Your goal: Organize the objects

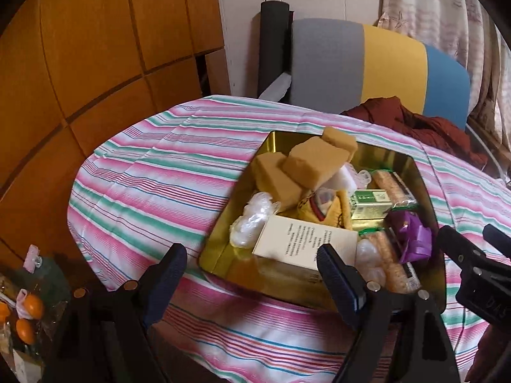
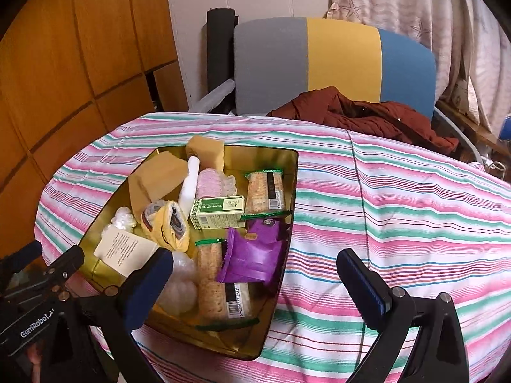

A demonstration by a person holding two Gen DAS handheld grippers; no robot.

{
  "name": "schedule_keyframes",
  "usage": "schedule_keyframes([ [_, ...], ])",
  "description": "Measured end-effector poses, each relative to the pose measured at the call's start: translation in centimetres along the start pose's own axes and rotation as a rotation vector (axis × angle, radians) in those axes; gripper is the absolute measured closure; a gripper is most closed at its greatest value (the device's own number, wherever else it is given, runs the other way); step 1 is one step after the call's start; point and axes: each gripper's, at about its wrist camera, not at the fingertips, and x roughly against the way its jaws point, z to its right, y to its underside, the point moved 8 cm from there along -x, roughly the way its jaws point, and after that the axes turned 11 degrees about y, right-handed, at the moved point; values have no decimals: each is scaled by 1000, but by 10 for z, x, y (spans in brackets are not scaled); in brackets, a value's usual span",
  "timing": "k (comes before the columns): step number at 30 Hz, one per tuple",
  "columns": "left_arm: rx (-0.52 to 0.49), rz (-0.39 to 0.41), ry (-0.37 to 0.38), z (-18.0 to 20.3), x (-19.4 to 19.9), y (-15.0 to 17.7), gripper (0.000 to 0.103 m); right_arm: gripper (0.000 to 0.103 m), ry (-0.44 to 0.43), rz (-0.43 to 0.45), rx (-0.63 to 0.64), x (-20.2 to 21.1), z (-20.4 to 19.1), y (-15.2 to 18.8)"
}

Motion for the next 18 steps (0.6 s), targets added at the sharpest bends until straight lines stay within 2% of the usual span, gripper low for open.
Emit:
schedule_keyframes([
  [8, 38, -26, 17, -1, 1, 0, 19, 0, 8, -4, -19, 1, -2, -1],
  [11, 33, -34, 25, 2, 0, 1, 25, 0, 20, 3, -6, 3, -4, -2],
  [18, 24, -38, 28, 8, -1, 1, 25, 0, 13, 3, -3, 4, -7, -2],
])
